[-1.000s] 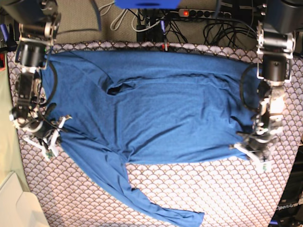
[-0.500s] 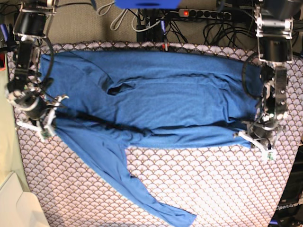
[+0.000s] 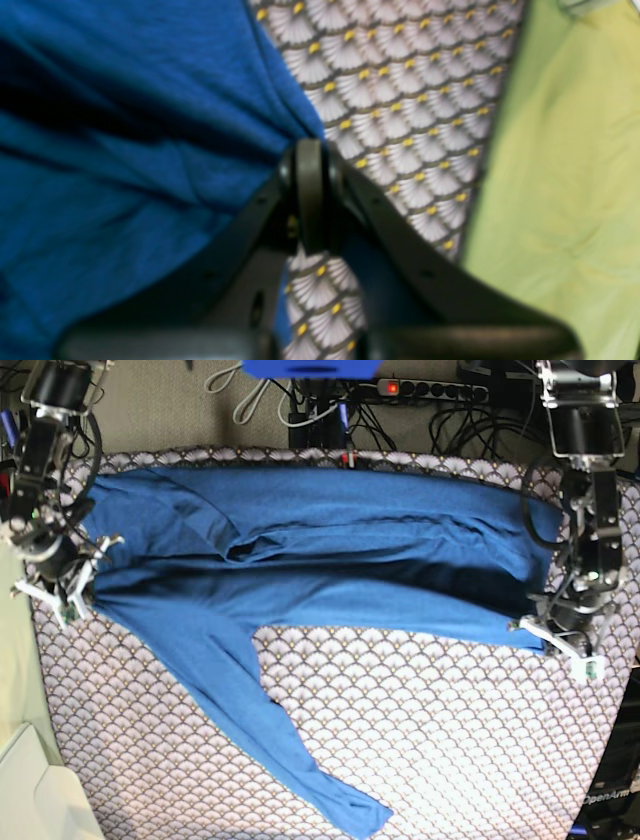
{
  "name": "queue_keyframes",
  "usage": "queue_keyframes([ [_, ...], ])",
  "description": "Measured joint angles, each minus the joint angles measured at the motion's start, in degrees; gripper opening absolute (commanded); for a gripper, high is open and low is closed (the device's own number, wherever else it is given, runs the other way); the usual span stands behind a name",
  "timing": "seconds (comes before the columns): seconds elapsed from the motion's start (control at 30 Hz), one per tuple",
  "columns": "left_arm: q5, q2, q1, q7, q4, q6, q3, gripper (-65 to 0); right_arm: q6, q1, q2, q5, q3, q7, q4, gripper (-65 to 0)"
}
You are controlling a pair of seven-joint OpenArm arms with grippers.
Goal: Fold the T-shirt properly
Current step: 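Fold the held hem over the body onto the collar edge, then release with the right gripper, move it to the shirt's side and grasp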
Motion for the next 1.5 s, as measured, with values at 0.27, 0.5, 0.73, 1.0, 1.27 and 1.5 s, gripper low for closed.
queue_keyframes([
  [0.27, 0.0, -0.1, 6.1, 0.9, 5.2, 0.2, -2.1, -64.6, 0.1, -4.7, 0.0, 2.4, 0.0, 0.4, 8.1, -65.0],
  [0.5, 0.0, -0.6, 10.8, 1.3, 6.5, 0.2, -2.0, -64.6, 0.1, -7.6, 0.2, 2.1, 0.0, -0.2, 8.9, -65.0],
  [0.73, -0.2, -2.9, 12.5, 1.2, 6.6, 0.0, -2.0, -64.6, 0.1, -8.3, 0.3, 2.1, 2.8, 0.2, 8.9, -65.0],
  [1.0, 0.0, -2.9, 12.8, 1.0, 6.2, 0.0, -2.0, -64.6, 0.1, -11.2, 1.3, 2.0, 3.7, -0.3, 8.9, -65.0],
  [1.27, 0.0, -2.8, 12.8, 1.0, 6.1, 0.0, -1.9, -64.6, 0.1, -13.2, 1.1, 2.1, 3.7, 0.2, 8.6, -65.0],
  [1.5, 0.2, -2.3, 12.8, 0.6, 3.0, 0.0, -1.7, -64.6, 0.1, -13.0, 1.1, 2.0, 3.5, -0.1, 8.6, -65.0],
])
